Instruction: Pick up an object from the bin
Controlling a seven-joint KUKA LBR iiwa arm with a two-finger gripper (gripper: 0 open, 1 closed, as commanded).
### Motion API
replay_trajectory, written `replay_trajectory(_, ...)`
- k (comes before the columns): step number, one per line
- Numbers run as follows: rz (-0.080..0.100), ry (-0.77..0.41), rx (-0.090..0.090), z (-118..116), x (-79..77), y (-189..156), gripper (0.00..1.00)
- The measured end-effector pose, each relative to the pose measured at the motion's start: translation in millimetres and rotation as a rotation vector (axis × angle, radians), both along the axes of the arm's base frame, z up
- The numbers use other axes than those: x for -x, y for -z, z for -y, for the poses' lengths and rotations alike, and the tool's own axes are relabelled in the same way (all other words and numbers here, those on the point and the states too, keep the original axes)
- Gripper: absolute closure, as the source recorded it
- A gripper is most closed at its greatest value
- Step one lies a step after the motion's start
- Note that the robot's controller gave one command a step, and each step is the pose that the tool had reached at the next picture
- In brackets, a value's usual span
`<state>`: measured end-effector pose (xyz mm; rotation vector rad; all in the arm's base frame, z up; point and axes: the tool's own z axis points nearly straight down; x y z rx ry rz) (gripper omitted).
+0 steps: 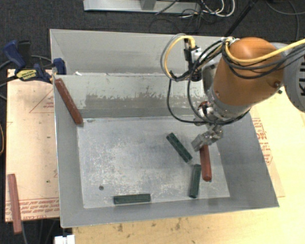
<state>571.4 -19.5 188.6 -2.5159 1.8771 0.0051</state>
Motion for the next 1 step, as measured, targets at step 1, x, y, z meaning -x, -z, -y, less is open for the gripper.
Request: replay_trajectory(1,0.005,-0.176,0.001,8.7,-38.7,-19.4,1.00)
